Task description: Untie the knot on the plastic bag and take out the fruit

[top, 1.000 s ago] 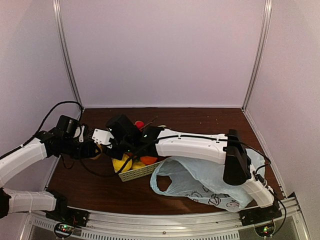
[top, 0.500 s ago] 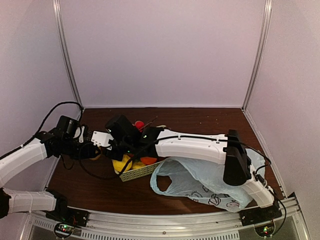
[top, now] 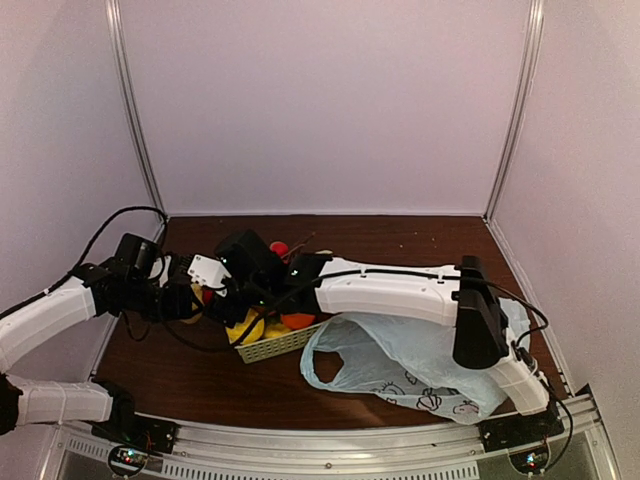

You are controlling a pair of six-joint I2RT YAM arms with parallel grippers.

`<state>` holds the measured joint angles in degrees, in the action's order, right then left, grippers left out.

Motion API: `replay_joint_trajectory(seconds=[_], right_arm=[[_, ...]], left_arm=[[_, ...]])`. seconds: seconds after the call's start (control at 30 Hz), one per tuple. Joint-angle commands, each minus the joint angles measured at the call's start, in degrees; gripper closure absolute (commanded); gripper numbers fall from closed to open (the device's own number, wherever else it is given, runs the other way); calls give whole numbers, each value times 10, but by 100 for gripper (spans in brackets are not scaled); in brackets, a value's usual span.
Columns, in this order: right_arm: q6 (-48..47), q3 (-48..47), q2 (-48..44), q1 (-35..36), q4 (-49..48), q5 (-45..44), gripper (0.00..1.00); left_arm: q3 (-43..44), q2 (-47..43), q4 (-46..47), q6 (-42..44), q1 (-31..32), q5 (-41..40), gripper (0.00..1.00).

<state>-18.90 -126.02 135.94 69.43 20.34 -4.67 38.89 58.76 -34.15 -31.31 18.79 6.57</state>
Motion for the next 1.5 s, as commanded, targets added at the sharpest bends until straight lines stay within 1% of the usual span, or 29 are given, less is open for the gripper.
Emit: replay_joint_trajectory(seconds=[0.0, 0.1, 0.27, 0.37, 0.5, 0.77, 0.9, 1.1, 1.27, 1.33, 1.47], right_arm=[[44, 17, -47, -4, -22, 21, 12], [63, 22, -59, -7, -27, 39, 11], [99, 59, -91, -13, -57, 73, 9], [113, 72, -103, -17, -69, 85, 9], [122, 80, -113, -19, -73, 86, 9], [142, 92, -114, -20, -80, 75, 9], [154, 62, -87, -25, -53, 73, 7], [174, -7, -29, -32, 20, 68, 6], [189, -20, -11, -37, 36, 58, 6], [209, -26, -4, -40, 42, 62, 5], [215, -53, 19, -42, 59, 65, 5]], left_arm=[[2, 8, 2, -11, -2, -32, 45], [-5, 3, -3, -24, -2, -47, 45], [-14, -11, 1, -34, -3, -54, 45], [-23, -23, 23, -29, -3, -31, 44], [-22, -23, 24, -20, -3, -22, 45], [-25, -20, 67, 23, -3, 53, 45], [-23, -13, 72, 31, -3, 62, 45], [-24, -3, 72, 32, -3, 60, 45], [-23, -3, 71, 32, -3, 58, 45], [-24, -3, 70, 32, -3, 59, 45], [-23, -5, 70, 32, -3, 59, 45]])
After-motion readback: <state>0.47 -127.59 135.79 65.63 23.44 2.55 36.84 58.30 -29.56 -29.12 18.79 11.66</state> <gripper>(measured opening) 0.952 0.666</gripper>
